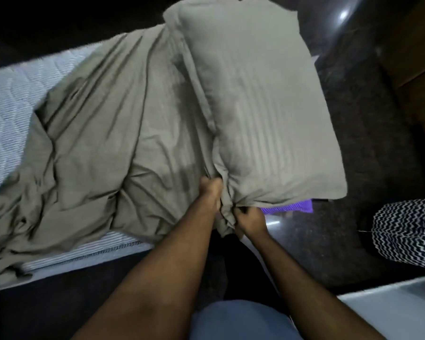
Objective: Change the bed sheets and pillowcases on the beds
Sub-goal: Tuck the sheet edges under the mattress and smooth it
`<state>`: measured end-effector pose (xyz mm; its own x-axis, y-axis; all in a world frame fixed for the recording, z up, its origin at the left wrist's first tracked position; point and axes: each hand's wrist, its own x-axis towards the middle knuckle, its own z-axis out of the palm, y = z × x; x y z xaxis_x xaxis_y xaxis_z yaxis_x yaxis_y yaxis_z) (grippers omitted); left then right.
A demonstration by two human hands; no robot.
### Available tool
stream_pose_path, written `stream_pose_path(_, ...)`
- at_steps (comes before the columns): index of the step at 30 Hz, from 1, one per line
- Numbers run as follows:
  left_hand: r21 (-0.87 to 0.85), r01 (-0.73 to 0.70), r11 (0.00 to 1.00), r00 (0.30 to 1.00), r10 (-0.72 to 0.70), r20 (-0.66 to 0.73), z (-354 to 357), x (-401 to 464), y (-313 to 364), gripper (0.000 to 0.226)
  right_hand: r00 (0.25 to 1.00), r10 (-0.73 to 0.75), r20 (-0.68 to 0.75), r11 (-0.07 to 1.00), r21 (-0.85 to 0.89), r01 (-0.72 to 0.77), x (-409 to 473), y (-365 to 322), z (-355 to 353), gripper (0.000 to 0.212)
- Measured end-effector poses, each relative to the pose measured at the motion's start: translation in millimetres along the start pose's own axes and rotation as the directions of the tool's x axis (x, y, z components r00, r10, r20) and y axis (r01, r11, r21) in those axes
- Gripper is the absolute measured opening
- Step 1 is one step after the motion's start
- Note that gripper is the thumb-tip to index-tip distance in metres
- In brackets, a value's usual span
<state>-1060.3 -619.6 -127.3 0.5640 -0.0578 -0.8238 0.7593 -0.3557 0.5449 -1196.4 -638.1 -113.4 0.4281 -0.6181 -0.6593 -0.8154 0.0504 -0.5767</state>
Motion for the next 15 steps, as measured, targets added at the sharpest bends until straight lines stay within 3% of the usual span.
stream_pose_path(3, -0.034, -0.014, 0.999, 0.999, 0.015, 0.037, -23.8, 13.3, 0.8, 0.033, 0.999, 0.051, 0.010, 0.998, -0.026, -0.051, -4.1, -25.9, 7.2, 0.037)
stream_pose_path(5, -0.007, -0.014, 1.000, 0.997, 0.014, 0.070, -36.4, 31.6, -12.5, 0.026, 0.997, 0.077, 0.000, 0.996, -0.052, -0.077, -9.3, -44.2, 15.4, 0.037)
stream_pose_path(8, -0.002, -0.017, 1.000, 0.987, 0.017, 0.162, -75.4, -16.9, -0.2, 0.013, 0.996, 0.089, 0.004, 0.995, -0.043, -0.089, -30.6, -70.8, 39.9, 0.042)
stream_pose_path(11, -0.048, 0.007, 0.999, 0.979, 0.003, 0.205, -124.1, -51.6, 6.1, 0.027, 0.999, 0.025, 0.023, 0.999, -0.020, -0.025, -59.4, -103.0, 77.5, 0.042)
stream_pose_path(15, -0.160, -0.003, 0.987, 0.981, 0.034, 0.192, -206.7, -66.2, 20.2, 0.023, 0.995, -0.088, 0.046, 0.996, -0.022, 0.089, -87.1, -143.1, 135.3, 0.040)
